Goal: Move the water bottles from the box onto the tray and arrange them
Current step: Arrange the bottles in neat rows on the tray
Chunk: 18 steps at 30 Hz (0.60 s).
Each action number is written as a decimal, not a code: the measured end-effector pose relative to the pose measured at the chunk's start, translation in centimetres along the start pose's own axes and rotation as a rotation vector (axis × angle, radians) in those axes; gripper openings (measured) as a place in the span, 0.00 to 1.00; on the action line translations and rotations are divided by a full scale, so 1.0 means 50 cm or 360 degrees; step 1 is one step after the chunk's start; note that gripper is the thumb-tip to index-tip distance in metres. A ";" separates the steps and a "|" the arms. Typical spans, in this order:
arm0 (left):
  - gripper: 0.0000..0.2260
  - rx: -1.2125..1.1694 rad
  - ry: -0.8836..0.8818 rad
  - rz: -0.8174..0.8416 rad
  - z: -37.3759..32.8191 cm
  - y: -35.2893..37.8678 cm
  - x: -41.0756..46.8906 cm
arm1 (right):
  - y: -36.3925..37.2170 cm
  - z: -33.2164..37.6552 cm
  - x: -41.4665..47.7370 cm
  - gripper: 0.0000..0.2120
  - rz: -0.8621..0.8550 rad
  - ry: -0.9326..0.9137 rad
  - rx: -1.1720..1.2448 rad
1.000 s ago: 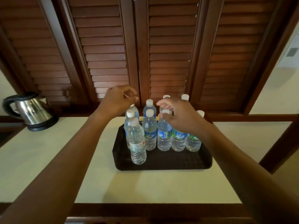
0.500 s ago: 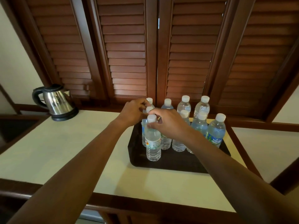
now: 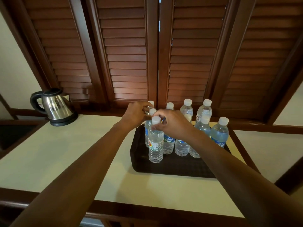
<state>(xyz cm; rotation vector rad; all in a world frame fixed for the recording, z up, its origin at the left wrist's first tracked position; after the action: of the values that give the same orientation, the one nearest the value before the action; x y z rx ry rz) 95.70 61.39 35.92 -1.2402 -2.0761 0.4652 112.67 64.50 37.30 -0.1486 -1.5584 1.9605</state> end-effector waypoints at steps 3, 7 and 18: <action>0.16 -0.0116 -0.0090 -0.0146 0.004 -0.027 -0.014 | -0.003 -0.005 -0.001 0.15 0.0053 -0.0036 0.0031; 0.09 -0.0187 -0.0147 -0.0293 0.004 -0.060 -0.045 | -0.016 -0.013 -0.002 0.20 0.0179 -0.0052 0.0047; 0.23 -0.0267 -0.0051 -0.0014 -0.041 0.060 -0.133 | -0.178 -0.243 0.049 0.20 -0.0056 0.0473 -0.0458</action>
<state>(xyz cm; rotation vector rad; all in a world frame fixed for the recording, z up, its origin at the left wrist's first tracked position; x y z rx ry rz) 101.18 56.97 33.20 -1.3263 -2.1838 0.3138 119.72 77.02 42.50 -0.5042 -1.6188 1.5930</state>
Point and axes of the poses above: each hand's wrist, its own x-axis towards the middle knuckle, its own y-axis out of the palm, z = x × y, the point moved 5 cm from there along x, towards the middle knuckle, and after that the axes turned 15 degrees about -x, right-handed, at the moved point
